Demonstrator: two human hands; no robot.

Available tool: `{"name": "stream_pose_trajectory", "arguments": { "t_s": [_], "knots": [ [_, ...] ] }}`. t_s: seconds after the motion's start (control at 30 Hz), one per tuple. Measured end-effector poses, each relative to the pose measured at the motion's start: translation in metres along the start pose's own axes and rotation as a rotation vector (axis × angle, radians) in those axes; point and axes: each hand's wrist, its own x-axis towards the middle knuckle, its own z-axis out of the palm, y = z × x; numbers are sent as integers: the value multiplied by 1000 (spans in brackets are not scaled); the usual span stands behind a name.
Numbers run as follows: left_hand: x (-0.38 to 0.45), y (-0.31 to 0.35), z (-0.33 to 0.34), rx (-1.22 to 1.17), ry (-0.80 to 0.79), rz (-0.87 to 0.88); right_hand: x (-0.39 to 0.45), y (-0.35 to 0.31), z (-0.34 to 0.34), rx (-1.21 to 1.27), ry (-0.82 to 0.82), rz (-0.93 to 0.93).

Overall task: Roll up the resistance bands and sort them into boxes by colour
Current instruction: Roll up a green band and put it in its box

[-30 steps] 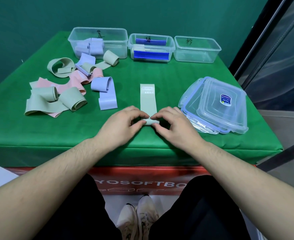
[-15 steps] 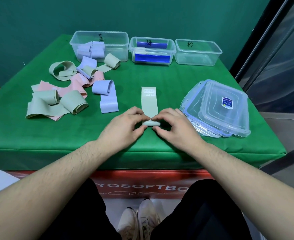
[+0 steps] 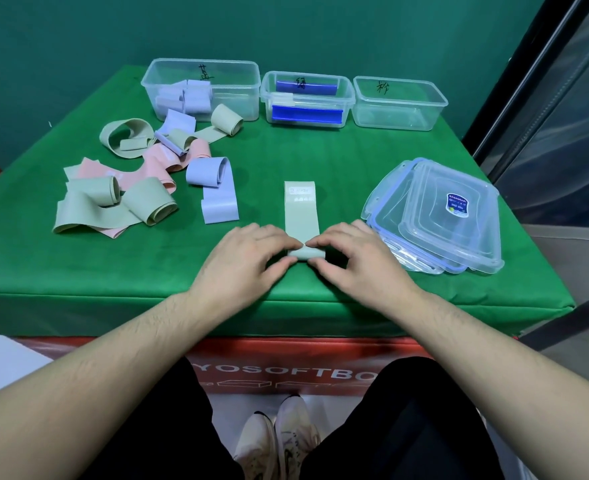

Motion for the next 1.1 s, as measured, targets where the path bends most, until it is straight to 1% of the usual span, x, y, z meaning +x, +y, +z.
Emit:
{"name": "stream_pose_trajectory", "arguments": {
  "t_s": [0.13,0.3,0.53,0.67,0.8,1.1],
  "knots": [
    [-17,7,0,7,13,38,-20,-8,-3,-6,0,-36],
    [-26,15,-2,-37,45,29,-27,-14,-8,-8,3,-34],
    [-28,12,1,-86,13,9,-31,-16,-4,13,6,8],
    [-24,10,1,-110,-20,12,-30,-17,-3,-28,35,-3],
    [-20,9,-3,-185,-33,2,-28,-17,-3,-32,13,-9],
    [-22,10,-1,-162,35,21,-23,-18,-2,0,17,44]
  ]
}}
